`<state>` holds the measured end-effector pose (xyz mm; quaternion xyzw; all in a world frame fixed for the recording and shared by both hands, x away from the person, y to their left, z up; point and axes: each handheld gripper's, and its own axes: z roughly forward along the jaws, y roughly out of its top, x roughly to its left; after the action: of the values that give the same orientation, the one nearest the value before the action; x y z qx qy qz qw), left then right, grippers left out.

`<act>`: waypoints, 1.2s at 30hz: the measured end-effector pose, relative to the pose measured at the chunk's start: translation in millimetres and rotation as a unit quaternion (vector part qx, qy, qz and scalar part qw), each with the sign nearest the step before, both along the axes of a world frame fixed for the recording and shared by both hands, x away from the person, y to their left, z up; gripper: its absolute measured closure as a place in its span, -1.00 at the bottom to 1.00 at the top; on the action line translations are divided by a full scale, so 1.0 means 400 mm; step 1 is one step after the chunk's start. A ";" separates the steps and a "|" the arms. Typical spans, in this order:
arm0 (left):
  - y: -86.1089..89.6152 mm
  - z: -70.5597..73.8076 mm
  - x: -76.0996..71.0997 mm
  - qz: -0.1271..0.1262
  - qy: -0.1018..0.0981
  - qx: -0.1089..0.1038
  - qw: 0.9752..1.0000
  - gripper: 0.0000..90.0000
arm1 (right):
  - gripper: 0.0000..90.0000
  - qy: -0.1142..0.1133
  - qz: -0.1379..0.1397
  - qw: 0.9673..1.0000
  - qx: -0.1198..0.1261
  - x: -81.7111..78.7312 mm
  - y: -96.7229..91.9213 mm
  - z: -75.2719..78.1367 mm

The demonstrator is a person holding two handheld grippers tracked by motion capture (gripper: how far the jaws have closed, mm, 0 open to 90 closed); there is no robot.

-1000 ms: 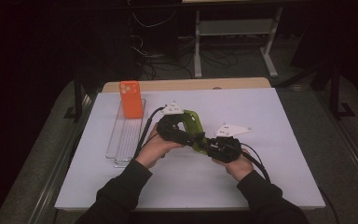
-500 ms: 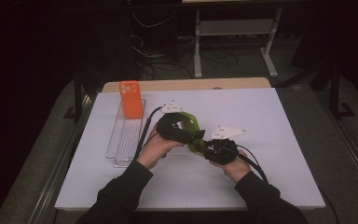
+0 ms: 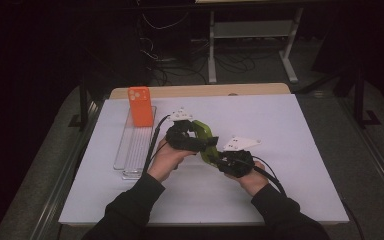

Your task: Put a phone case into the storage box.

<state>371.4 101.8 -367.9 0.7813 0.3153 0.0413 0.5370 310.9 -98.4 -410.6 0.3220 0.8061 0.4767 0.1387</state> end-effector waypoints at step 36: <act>0.155 0.174 0.100 0.082 -0.050 0.044 0.994 -0.69 | -1.00 0.032 -0.040 0.998 -0.032 -0.055 -0.202 -0.045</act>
<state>411.3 163.8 -298.5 0.7728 0.3488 0.1379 0.5119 288.9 -179.3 -428.7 0.3640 0.8117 0.4341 0.1421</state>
